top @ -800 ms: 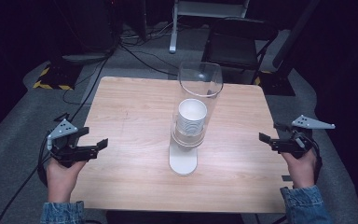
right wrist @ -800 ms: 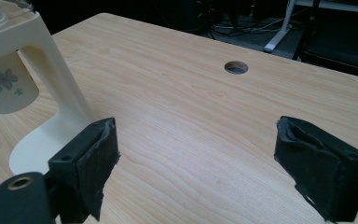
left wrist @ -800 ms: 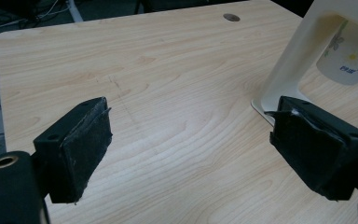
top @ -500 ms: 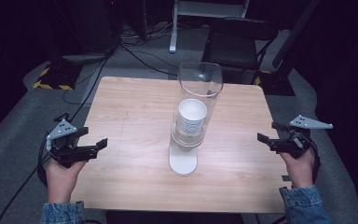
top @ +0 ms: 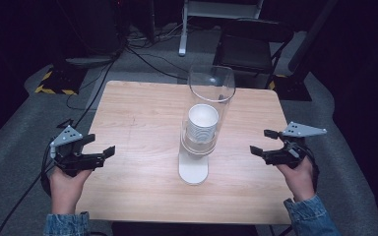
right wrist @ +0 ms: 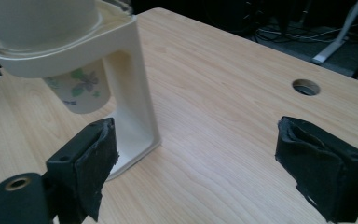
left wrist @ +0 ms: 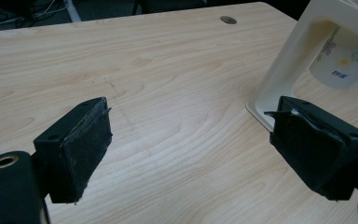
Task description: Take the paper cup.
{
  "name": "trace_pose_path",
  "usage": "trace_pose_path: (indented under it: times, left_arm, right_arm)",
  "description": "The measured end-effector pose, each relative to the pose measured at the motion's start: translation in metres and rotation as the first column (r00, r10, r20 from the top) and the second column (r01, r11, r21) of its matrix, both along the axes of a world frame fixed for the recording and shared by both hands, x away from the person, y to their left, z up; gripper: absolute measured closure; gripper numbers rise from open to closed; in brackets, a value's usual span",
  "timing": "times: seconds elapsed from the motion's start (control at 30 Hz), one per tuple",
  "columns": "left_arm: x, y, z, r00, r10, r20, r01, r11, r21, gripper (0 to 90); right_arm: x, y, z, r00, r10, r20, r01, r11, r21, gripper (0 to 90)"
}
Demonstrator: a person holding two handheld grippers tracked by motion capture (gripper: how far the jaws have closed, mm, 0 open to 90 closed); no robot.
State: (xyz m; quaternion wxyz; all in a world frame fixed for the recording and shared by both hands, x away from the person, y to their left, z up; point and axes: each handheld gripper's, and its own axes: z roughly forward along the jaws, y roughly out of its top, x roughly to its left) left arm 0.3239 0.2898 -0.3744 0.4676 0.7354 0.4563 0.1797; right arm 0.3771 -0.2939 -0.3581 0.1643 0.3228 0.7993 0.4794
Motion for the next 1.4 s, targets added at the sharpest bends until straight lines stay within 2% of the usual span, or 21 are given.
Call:
trace_pose_path:
  times: [0.13, 0.2, 0.27, 0.3, 0.37, 0.47, 0.73, 0.9, 0.93, 1.0, 1.13, 1.2, 1.37, 1.4]
  left_arm:
    - [0.0, 0.0, 0.0, 1.0, 0.0, 0.0, 0.0, 1.0, -0.003, 12.4]
    - [0.0, 0.0, 0.0, 1.0, 0.0, -0.002, 0.0, 1.0, -0.001, 12.4]
    - [0.001, 0.0, -0.001, 1.0, -0.002, -0.002, 0.002, 1.0, -0.001, 12.4]
    - [0.001, -0.001, -0.001, 1.0, -0.005, -0.003, 0.005, 1.0, 0.002, 12.4]
    - [0.001, -0.001, -0.001, 1.0, -0.006, -0.004, 0.006, 1.0, 0.003, 12.4]
    - [0.001, -0.001, -0.001, 0.9999, -0.007, -0.008, 0.007, 1.0, 0.001, 12.5]
    - [0.001, -0.002, -0.001, 0.9999, -0.006, -0.009, 0.006, 1.0, -0.002, 12.4]
    - [0.002, -0.003, -0.002, 0.9999, -0.013, -0.011, 0.013, 0.9999, 0.005, 12.5]
    - [0.002, -0.002, -0.002, 0.9998, -0.014, -0.011, 0.014, 0.9999, 0.005, 12.4]
    - [0.002, -0.002, -0.002, 0.9998, -0.013, -0.012, 0.013, 0.9999, 0.003, 12.5]
    - [0.002, -0.001, -0.002, 0.9998, -0.012, -0.015, 0.012, 0.9999, -0.001, 12.4]
    - [0.002, -0.001, -0.002, 0.9998, -0.012, -0.016, 0.012, 0.9999, -0.001, 12.5]
    - [0.003, -0.002, -0.003, 0.9998, -0.013, -0.016, 0.013, 0.9999, -0.003, 12.5]
    - [0.003, -0.002, -0.003, 0.9998, -0.013, -0.017, 0.013, 0.9999, -0.004, 12.4]
  right_arm:
    - [0.0, 0.012, -0.001, 0.9993, 0.037, -0.006, -0.037, 0.999, 0.011, 12.2]
    - [0.0, 0.027, -0.003, 0.9971, 0.076, -0.009, -0.075, 0.997, 0.027, 11.7]
    - [0.0, 0.031, -0.003, 0.9963, 0.085, -0.006, -0.085, 0.996, 0.029, 11.6]
    - [-0.001, 0.044, -0.005, 0.993, 0.118, -0.004, -0.118, 0.993, 0.029, 11.1]
    - [-0.001, 0.047, -0.006, 0.992, 0.126, -0.001, -0.126, 0.992, 0.026, 10.8]
    - [-0.002, 0.064, -0.009, 0.9859, 0.167, 0.002, -0.167, 0.986, 0.011, 10.5]
    - [-0.003, 0.08, -0.013, 0.9821, 0.188, 0.002, -0.188, 0.982, 0.013, 8.9]
    - [-0.002, 0.095, -0.019, 0.9753, 0.22, 0.021, -0.22, 0.975, 0.01, 2.7]
    - [-0.002, 0.097, -0.021, 0.9749, 0.221, 0.03, -0.221, 0.975, 0.011, 0.0]
    - [-0.001, 0.099, -0.023, 0.9751, 0.219, 0.035, -0.22, 0.976, 0.01, 0.1]
    - [0.006, 0.108, -0.035, 0.9705, 0.241, 0.003, -0.241, 0.97, 0.029, 0.1]
    - [0.008, 0.113, -0.038, 0.9673, 0.254, 0.001, -0.253, 0.967, 0.032, 0.0]
    - [0.01, 0.122, -0.042, 0.9633, 0.268, 0.022, -0.268, 0.963, 0.039, 0.1]
    - [0.011, 0.127, -0.044, 0.9604, 0.276, 0.038, -0.278, 0.96, 0.047, 0.1]
